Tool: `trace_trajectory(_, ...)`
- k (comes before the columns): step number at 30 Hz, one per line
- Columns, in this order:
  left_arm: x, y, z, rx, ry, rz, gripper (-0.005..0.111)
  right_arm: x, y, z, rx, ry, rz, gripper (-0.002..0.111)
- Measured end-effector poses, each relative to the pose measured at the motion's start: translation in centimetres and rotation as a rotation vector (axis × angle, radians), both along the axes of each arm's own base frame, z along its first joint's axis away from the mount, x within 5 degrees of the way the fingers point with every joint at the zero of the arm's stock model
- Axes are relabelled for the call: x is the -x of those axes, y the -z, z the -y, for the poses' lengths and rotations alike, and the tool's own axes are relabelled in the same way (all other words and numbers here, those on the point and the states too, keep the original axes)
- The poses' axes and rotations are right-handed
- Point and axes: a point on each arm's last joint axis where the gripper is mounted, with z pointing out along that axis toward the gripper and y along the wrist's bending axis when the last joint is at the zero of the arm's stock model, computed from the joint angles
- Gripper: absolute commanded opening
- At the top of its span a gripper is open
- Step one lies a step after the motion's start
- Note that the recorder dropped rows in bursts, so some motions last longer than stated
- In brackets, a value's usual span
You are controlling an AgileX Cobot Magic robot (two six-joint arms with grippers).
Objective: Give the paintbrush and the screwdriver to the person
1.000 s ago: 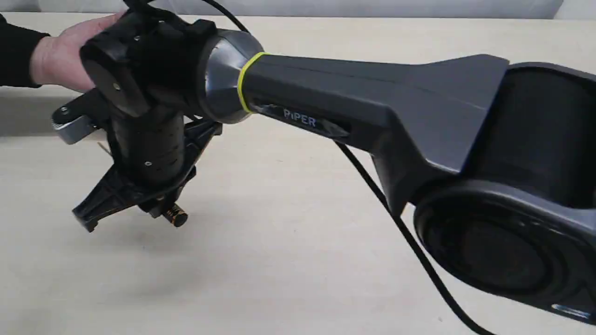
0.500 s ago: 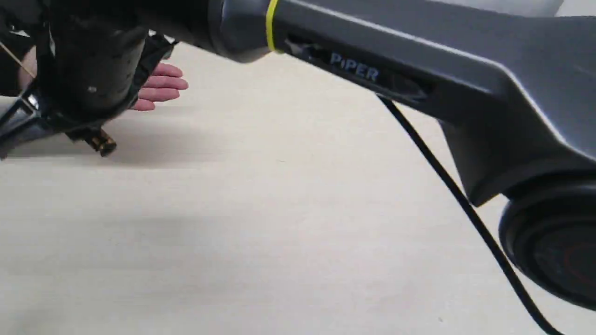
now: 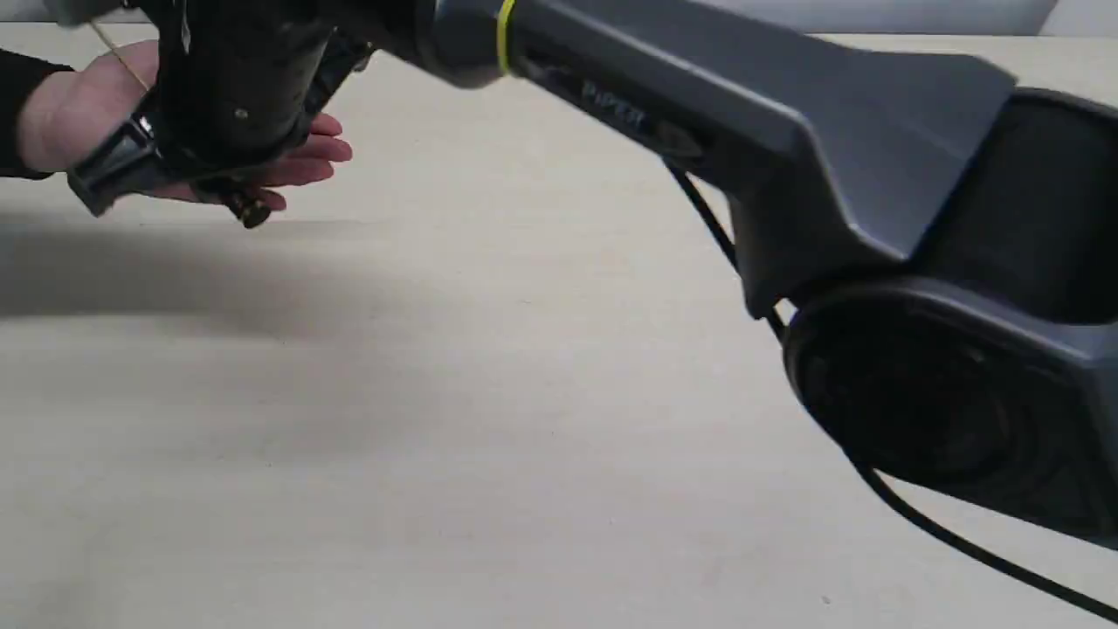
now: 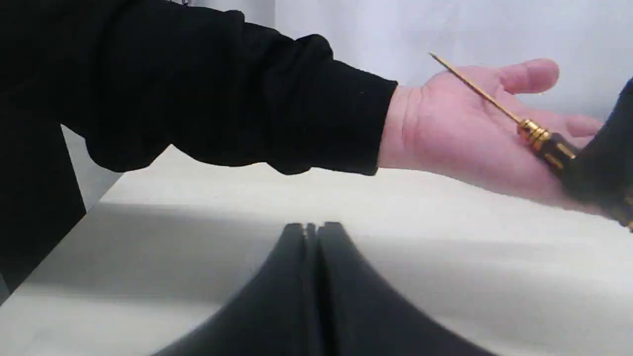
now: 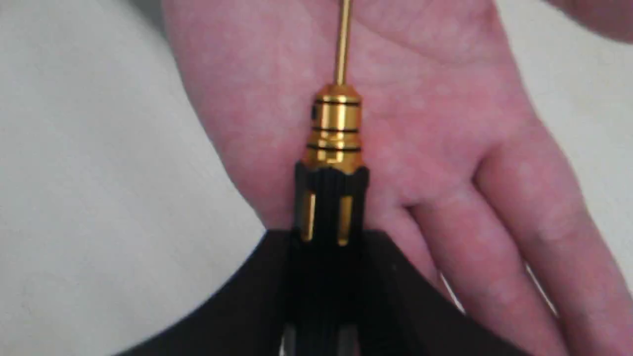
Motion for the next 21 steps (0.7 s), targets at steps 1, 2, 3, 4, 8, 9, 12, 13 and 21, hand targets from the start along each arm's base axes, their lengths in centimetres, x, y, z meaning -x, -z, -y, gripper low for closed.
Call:
trace_trajectory(1, 0.00, 0.00, 0.00, 0.000, 0.000, 0.000, 0.000, -0.08, 0.34, -0.10, 0.001, -0.002, 0.001, 0.004)
trace_trajectory(2, 0.00, 0.00, 0.00, 0.000, 0.000, 0.000, 0.000, -0.18, 0.71, -0.22, 0.001, -0.004, 0.002, 0.004)
trace_trajectory(3, 0.00, 0.00, 0.00, 0.000, 0.000, 0.000, 0.000, -0.25, 0.79, -0.32, -0.007, -0.004, 0.008, 0.005)
trace_trajectory(4, 0.00, 0.00, 0.00, 0.000, 0.000, 0.000, 0.000, -0.30, 0.88, -0.37, -0.009, -0.005, 0.012, 0.005)
trace_trajectory(8, 0.00, 0.00, 0.00, 0.000, 0.000, 0.000, 0.000, -0.41, 0.80, -0.54, -0.028, -0.007, 0.025, 0.007)
trace_trajectory(9, 0.00, 0.00, 0.00, 0.000, 0.000, 0.000, 0.000, -0.42, 0.80, -0.56, -0.029, -0.007, 0.026, 0.010)
trace_trajectory(12, 0.00, 0.00, 0.00, 0.000, 0.000, 0.000, 0.000, -0.42, 0.80, -0.56, -0.030, -0.007, 0.027, 0.033)
trace_trajectory(13, 0.00, 0.00, 0.00, 0.000, 0.000, 0.000, 0.000, -0.44, 0.73, -0.58, -0.033, -0.007, 0.029, 0.043)
trace_trajectory(21, 0.00, 0.00, 0.00, 0.000, 0.000, 0.000, 0.000, -0.47, 0.69, -0.61, -0.040, -0.001, 0.030, 0.062)
